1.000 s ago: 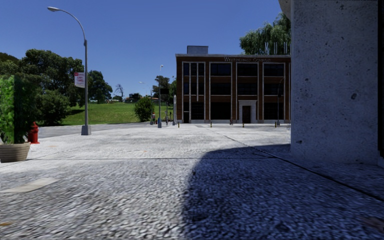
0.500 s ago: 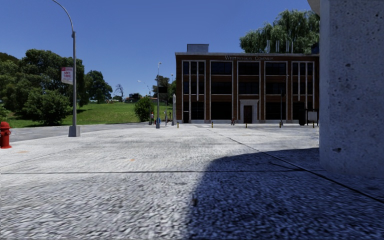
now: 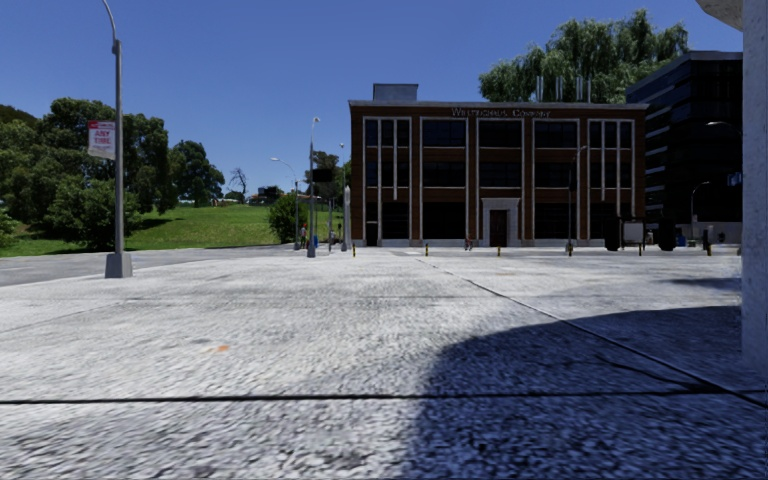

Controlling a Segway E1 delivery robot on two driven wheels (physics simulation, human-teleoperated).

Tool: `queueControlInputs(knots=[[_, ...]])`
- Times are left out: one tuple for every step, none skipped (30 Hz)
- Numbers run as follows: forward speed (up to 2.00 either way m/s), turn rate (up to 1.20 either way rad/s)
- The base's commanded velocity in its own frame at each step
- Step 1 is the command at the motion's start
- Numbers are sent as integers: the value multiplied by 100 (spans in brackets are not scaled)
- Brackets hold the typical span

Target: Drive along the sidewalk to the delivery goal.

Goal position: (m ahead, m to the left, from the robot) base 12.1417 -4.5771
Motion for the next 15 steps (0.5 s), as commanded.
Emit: queueControlInputs(knots=[[200,0],[200,0],[200,0],[200,0],[200,0],[200,0],[200,-15],[200,-35],[200,-49],[200,-53],[200,-54],[200,-54],[200,-54],[200,-54],[200,-54]])
